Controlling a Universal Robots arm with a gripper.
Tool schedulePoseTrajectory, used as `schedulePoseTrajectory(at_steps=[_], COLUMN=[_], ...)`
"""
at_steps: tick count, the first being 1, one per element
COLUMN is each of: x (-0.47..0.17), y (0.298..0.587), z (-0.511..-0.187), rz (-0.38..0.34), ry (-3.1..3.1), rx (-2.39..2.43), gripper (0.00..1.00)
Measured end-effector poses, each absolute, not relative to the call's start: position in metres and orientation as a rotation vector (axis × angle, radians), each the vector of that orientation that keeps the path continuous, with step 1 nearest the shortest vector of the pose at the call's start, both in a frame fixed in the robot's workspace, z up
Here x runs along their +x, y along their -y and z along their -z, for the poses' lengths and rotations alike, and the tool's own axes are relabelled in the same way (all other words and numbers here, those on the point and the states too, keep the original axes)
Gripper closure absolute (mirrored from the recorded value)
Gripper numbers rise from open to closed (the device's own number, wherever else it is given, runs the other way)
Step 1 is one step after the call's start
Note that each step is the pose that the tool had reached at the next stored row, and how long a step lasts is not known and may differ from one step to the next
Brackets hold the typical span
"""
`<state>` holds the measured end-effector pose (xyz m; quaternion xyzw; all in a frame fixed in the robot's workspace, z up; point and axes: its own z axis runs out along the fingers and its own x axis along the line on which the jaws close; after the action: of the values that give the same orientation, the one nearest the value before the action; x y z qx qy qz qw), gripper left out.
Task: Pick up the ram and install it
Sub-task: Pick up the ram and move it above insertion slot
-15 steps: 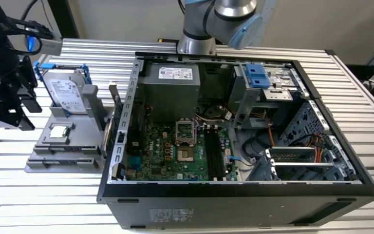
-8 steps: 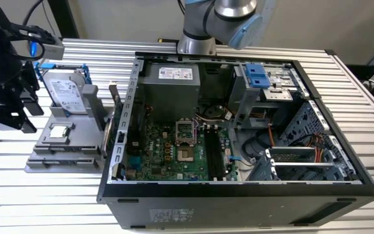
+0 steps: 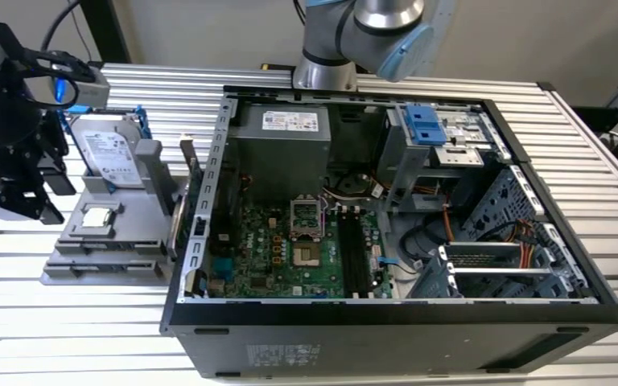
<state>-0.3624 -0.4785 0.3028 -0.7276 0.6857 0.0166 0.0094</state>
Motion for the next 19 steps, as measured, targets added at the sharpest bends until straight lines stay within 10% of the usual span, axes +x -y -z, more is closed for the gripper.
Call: schedulePoseTrajectory(at_steps=[19], x=[-0.362], y=[0.479], z=[-0.280], rz=[-0.025], ry=[-2.156], rx=[-2.283], gripper=[0.00])
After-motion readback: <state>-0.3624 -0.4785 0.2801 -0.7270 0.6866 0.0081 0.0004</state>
